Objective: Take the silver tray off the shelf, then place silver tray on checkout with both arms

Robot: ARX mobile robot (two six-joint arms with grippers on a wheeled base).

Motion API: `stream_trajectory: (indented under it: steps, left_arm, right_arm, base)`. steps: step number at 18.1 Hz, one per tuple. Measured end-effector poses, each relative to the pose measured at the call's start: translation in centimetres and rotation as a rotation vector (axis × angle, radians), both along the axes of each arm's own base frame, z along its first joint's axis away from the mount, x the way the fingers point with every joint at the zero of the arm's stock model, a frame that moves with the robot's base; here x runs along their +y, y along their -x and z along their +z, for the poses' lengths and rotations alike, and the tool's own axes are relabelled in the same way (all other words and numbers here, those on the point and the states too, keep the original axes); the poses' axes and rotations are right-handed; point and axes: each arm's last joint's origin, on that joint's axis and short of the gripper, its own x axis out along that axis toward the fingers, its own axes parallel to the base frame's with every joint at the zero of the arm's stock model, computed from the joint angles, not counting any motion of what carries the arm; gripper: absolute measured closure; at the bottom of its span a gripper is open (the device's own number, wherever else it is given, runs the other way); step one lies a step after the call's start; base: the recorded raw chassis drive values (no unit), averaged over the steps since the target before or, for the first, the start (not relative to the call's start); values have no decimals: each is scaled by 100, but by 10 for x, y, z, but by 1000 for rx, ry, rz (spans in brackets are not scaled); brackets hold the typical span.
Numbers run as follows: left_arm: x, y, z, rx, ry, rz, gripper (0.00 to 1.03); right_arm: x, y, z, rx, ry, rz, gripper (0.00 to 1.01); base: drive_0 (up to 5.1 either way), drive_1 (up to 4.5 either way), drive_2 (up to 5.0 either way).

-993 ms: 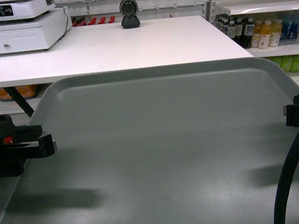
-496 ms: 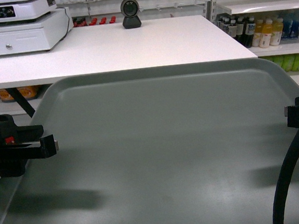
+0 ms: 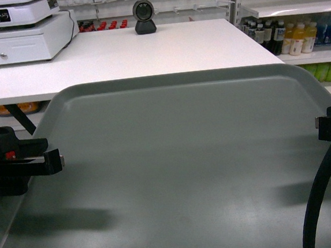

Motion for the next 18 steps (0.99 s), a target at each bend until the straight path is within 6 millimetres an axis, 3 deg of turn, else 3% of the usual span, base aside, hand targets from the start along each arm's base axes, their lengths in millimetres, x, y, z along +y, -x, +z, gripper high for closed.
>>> stream_trajectory:
  steps: [18]
  left_arm:
    - [0, 0, 0, -1, 1, -1, 100]
  right_arm:
    - [-1, 0, 0, 2, -1, -1, 98]
  base:
    - [3, 426, -420]
